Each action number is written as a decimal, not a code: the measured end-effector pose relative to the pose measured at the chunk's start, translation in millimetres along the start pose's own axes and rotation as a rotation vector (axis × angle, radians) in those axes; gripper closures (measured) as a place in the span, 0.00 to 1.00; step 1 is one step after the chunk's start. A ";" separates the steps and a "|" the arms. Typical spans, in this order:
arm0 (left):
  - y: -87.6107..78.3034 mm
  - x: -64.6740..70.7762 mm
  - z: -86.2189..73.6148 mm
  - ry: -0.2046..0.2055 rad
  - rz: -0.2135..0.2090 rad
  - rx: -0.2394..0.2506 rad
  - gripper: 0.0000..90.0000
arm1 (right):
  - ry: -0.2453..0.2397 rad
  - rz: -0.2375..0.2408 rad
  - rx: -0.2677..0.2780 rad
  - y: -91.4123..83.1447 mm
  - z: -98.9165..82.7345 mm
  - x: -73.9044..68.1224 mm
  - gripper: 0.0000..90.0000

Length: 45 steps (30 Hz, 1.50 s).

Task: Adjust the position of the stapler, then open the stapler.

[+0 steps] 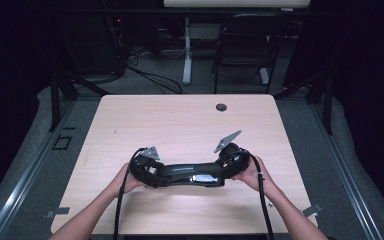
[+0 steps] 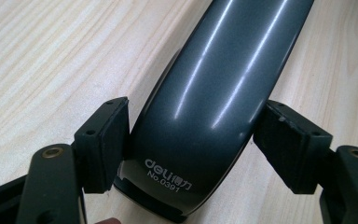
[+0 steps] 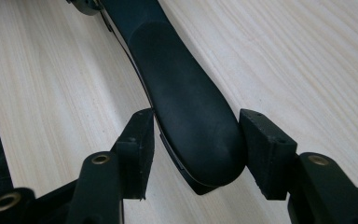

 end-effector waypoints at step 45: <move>-41.0 66.3 43.0 0.011 0.192 0.342 0.18 | 0.133 -0.165 0.084 -33.4 -42.1 -16.2 0.44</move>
Point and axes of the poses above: each handheld gripper's, and its own axes: y roughly forward along the jaws, z roughly out of its top, x roughly to its right, the point moved 4 cm from there along y, roughly forward along the jaws, and after that the axes turned 9 degrees about -z, right-handed, at the moved point
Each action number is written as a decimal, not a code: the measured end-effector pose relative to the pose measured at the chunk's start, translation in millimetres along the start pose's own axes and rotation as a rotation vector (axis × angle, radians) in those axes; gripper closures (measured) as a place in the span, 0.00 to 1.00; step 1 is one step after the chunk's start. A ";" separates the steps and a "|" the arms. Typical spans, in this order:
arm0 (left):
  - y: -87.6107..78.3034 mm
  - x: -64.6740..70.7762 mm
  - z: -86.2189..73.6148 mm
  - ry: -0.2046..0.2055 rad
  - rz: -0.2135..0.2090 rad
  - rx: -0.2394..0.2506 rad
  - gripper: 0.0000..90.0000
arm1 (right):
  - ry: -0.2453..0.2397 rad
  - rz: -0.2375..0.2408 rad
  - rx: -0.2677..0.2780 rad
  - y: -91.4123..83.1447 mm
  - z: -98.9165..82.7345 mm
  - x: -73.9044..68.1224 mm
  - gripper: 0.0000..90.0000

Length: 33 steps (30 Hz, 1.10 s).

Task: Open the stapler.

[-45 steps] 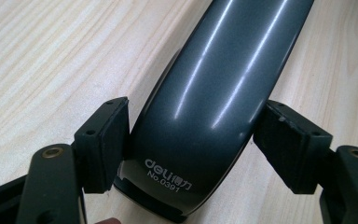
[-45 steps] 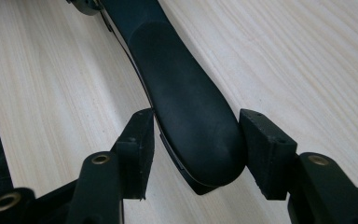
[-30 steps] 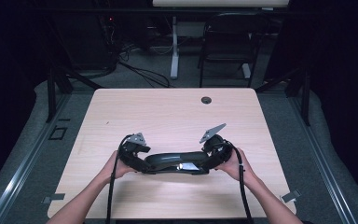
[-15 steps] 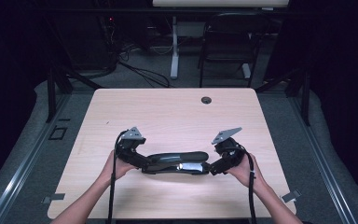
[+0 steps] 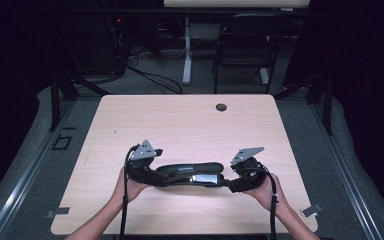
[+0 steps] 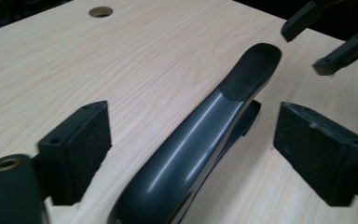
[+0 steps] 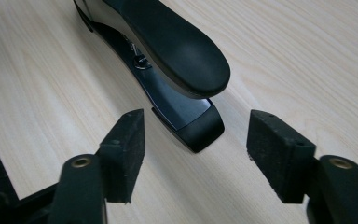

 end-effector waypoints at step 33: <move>90.9 51.6 -26.4 0.090 -0.014 -0.165 1.00 | -0.160 -0.009 -0.021 53.5 -10.9 -25.1 1.00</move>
Point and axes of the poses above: each handheld gripper's, and its own axes: y roughly forward along the jaws, z roughly out of its top, x roughly to its right, the point moved 4 cm from there along y, roughly forward along the jaws, and after that the axes turned 9 degrees about -z, right-handed, at the moved point
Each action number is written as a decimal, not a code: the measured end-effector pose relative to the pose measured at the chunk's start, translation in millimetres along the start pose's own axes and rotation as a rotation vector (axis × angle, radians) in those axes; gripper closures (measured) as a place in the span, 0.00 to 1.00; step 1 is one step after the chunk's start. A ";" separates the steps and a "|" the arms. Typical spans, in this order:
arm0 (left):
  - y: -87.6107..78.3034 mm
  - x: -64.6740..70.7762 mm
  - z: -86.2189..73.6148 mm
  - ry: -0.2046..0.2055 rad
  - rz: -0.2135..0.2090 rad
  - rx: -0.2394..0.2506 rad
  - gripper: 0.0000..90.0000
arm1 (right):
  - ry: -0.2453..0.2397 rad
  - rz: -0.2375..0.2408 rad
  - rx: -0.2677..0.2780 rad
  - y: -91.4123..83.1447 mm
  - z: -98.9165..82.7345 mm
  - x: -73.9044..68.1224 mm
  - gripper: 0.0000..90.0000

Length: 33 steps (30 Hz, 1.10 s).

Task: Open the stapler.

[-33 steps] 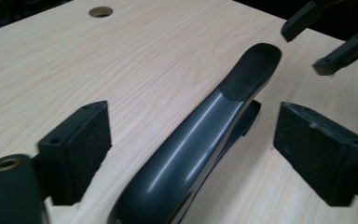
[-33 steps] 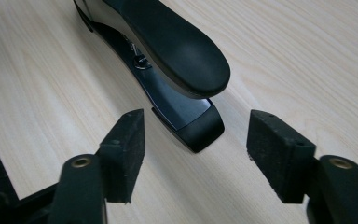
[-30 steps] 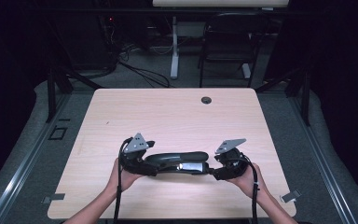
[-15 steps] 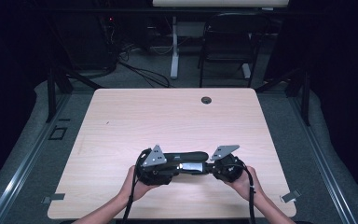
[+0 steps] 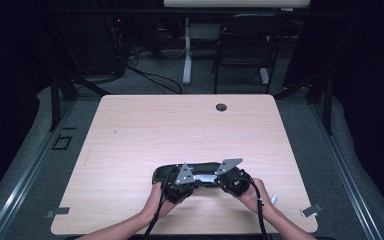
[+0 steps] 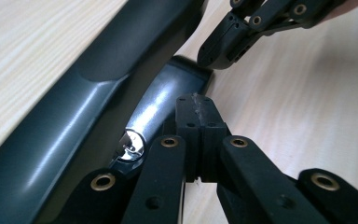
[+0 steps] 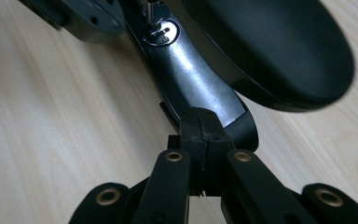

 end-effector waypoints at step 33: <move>36.5 -1.4 -2.0 -0.031 0.224 0.156 1.00 | 0.031 -0.121 0.056 19.6 -5.7 -2.1 1.00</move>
Point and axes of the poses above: each handheld gripper's, and its own axes: y roughly forward along the jaws, z roughly out of its top, x roughly to its right, the point moved 4 cm from there along y, roughly forward along the jaws, and after that the axes turned 9 degrees about -z, right-handed, at the moved point
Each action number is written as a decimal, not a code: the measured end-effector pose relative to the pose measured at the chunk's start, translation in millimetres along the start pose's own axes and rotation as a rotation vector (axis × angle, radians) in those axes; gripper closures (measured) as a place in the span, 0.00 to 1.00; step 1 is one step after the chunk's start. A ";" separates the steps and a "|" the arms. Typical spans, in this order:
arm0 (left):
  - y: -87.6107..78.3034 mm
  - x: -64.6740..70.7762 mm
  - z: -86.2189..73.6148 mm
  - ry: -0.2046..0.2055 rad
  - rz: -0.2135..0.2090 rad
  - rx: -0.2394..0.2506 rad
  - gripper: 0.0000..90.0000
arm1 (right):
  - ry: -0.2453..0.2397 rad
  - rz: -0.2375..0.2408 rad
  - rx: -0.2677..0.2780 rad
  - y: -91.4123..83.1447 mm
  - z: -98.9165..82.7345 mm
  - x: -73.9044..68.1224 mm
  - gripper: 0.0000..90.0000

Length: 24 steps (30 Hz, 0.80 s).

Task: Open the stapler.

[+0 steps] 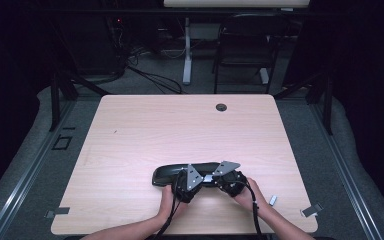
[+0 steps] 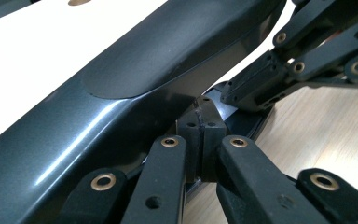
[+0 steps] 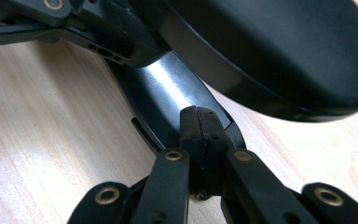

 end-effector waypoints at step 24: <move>1.1 3.4 3.0 0.010 -0.017 0.035 1.00 | 0.090 0.032 0.050 2.8 -3.5 2.7 1.00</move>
Point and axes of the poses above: each handheld gripper's, and its own axes: y roughly forward along the jaws, z roughly out of its top, x roughly to its right, the point moved 4 cm from there along y, roughly forward along the jaws, and after that the axes turned 9 degrees about -z, right-handed, at the moved point
